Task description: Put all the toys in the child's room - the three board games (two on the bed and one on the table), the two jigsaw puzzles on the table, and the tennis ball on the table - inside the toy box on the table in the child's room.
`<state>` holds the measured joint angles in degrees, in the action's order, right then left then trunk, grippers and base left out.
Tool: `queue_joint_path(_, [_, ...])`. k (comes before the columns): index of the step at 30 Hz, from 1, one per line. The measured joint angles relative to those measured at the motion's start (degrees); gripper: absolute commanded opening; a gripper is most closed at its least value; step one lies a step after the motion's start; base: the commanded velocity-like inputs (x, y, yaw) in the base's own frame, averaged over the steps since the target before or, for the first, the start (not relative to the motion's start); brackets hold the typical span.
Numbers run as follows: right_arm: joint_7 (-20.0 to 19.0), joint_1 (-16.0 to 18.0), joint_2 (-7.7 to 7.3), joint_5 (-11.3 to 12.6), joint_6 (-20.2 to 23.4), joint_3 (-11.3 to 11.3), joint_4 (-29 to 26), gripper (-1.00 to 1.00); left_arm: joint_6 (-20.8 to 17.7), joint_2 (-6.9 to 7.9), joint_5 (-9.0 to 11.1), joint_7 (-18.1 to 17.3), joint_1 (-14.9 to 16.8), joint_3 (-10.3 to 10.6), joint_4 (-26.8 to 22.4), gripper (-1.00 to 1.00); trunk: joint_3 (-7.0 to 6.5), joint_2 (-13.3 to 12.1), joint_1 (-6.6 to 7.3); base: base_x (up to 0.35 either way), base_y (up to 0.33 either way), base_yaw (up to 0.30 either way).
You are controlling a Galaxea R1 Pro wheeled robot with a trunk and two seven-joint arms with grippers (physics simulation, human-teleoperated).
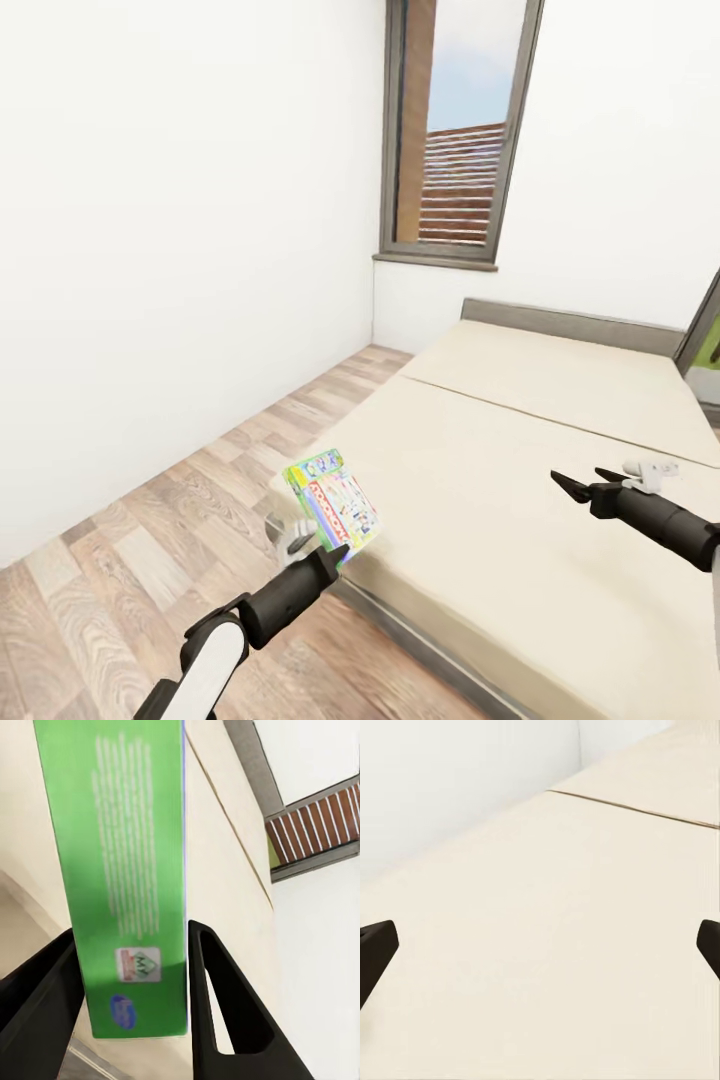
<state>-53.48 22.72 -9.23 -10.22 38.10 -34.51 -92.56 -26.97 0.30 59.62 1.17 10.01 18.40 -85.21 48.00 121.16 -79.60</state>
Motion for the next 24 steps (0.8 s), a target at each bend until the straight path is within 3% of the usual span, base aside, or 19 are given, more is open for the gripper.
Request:
queue_joint_path(13, [0.01,0.0,0.0,0.0,0.0,0.0,0.0,1.0,0.38,0.02,-0.06,0.47,-0.2,-0.08,0.01,-1.0,-2.33,-5.22,2.86,0.0,0.0,0.298])
queue_joint_path(22, [-0.12,-0.07,0.03,0.0,0.04,0.22,-0.04,1.0,0.46,0.02,-0.14,0.67,-0.45,-2.24,0.22,-1.0,-3.95,-8.83,4.83,0.0,0.0,0.298])
queue_joint_path(24, [0.05,-0.67,0.77,-0.02,0.31,2.85,-0.02,1.0,0.46,0.0,-0.3,0.8,-0.47,-2.45,0.57,-1.0,-4.31,-9.63,5.27,0.0,0.0,0.298])
